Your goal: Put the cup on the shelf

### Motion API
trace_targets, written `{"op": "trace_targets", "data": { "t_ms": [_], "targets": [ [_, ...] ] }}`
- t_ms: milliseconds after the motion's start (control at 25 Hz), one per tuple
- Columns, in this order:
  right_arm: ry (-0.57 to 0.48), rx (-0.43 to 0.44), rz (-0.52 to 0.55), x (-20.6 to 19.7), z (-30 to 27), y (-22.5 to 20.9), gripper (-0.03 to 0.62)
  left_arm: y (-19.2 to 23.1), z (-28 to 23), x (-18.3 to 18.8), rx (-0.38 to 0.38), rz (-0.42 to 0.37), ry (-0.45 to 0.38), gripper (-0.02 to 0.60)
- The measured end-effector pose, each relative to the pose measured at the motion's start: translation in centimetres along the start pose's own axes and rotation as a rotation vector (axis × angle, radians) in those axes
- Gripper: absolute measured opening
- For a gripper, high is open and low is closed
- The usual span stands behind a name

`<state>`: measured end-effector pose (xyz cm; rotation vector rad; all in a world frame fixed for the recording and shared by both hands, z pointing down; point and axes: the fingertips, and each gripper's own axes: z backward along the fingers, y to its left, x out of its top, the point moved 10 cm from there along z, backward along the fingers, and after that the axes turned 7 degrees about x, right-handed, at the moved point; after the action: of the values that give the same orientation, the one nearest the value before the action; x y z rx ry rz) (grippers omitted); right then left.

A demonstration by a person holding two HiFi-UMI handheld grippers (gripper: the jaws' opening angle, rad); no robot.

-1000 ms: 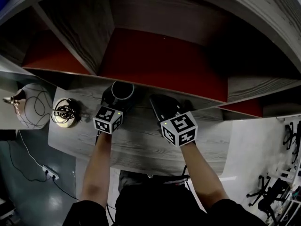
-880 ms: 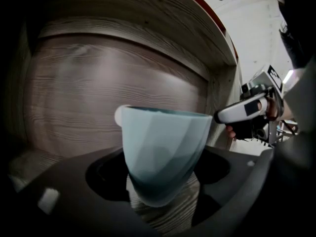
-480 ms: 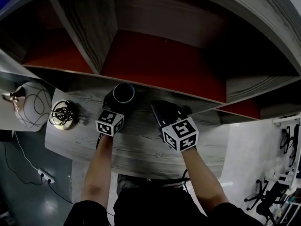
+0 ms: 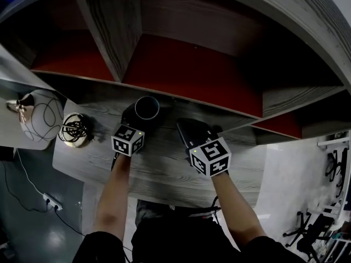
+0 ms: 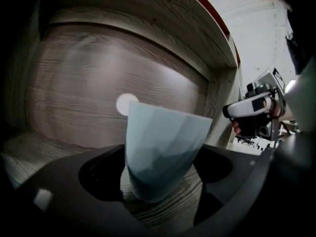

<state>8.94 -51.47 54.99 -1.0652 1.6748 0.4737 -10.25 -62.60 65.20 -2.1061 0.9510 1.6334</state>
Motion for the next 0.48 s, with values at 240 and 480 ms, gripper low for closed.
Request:
{"op": "trace_targets", "data": {
  "t_ms": [240, 480],
  "targets": [
    [0.012, 0.016, -0.002, 0.2, 1.2, 0.6, 0.012, -0.3, 2.7, 0.2, 0.037, 0.007, 0.046, 0.442],
    [0.055, 0.058, 0.038, 0.4, 4.0, 1.5, 0.012, -2.1, 8.0, 1.4, 0.042, 0.064, 0.051, 0.418]
  ]
}}
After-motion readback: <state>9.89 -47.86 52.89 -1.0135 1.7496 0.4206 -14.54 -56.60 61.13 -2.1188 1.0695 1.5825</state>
